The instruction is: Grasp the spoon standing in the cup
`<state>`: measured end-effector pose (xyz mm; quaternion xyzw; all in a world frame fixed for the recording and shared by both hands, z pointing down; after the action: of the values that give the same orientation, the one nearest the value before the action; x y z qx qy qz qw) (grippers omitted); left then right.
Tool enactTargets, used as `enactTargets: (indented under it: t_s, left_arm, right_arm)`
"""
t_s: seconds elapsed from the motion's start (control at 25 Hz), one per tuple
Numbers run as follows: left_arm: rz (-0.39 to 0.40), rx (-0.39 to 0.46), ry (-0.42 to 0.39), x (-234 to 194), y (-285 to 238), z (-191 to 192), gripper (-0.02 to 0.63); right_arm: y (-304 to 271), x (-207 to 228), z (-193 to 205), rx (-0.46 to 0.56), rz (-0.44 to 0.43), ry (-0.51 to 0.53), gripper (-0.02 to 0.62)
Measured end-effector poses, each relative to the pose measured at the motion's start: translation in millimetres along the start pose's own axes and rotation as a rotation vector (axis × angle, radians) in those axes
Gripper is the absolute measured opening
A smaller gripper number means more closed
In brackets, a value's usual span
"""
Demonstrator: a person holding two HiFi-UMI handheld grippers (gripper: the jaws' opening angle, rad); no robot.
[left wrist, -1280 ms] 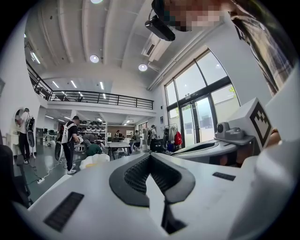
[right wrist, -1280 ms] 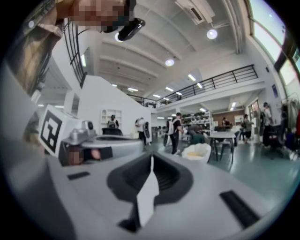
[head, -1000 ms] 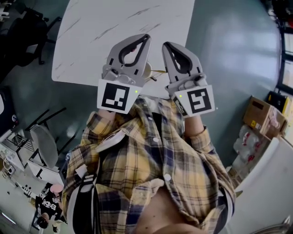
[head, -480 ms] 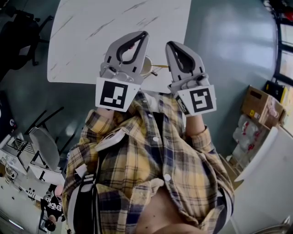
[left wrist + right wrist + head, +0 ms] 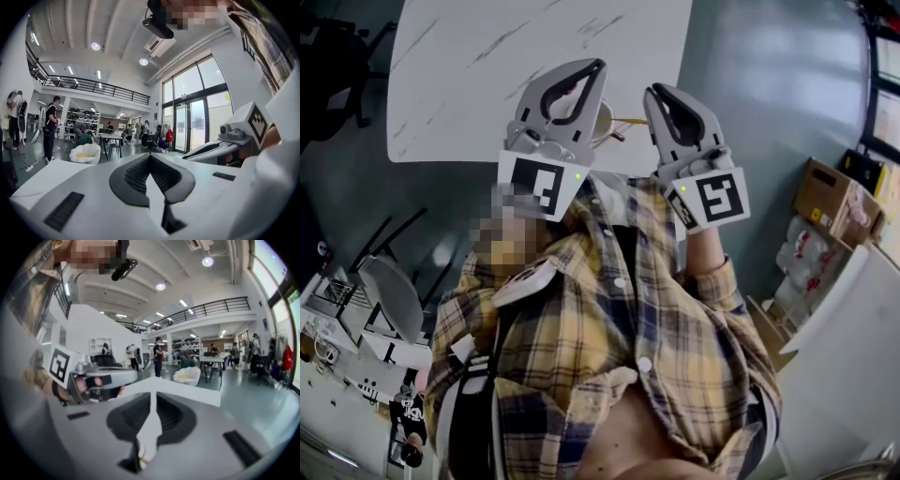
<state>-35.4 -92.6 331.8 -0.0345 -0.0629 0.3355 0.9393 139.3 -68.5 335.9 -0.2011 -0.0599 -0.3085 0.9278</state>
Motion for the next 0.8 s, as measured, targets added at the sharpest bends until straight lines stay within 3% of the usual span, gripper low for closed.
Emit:
enactTargets:
  t_s: [0.24, 0.4, 0.8]
  left_arm:
    - [0.029, -0.017, 0.019, 8, -3, 10, 0.014]
    - [0.041, -0.025, 0.029, 9, -2, 15, 0.014]
    - [0.051, -0.05, 0.037, 9, -2, 26, 0.014]
  right_arm:
    - [-2, 5, 21, -0.067, 0.007, -0.052, 0.041]
    - [-5, 8, 38, -0.124, -0.007, -0.097, 0.126]
    - [-12, 14, 73, -0.229, -0.009, -0.174, 0.167]
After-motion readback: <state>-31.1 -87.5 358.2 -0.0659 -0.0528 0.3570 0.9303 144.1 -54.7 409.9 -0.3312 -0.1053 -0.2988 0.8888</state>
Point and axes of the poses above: the fingertips, and each gripper's own axes: y backward along the fingers, x to its right, z out of its underside, the point moved 9 cm from there along y, backward along the fingers, and after that the axes turned 9 degrees about -y, right-handed, at the moved point
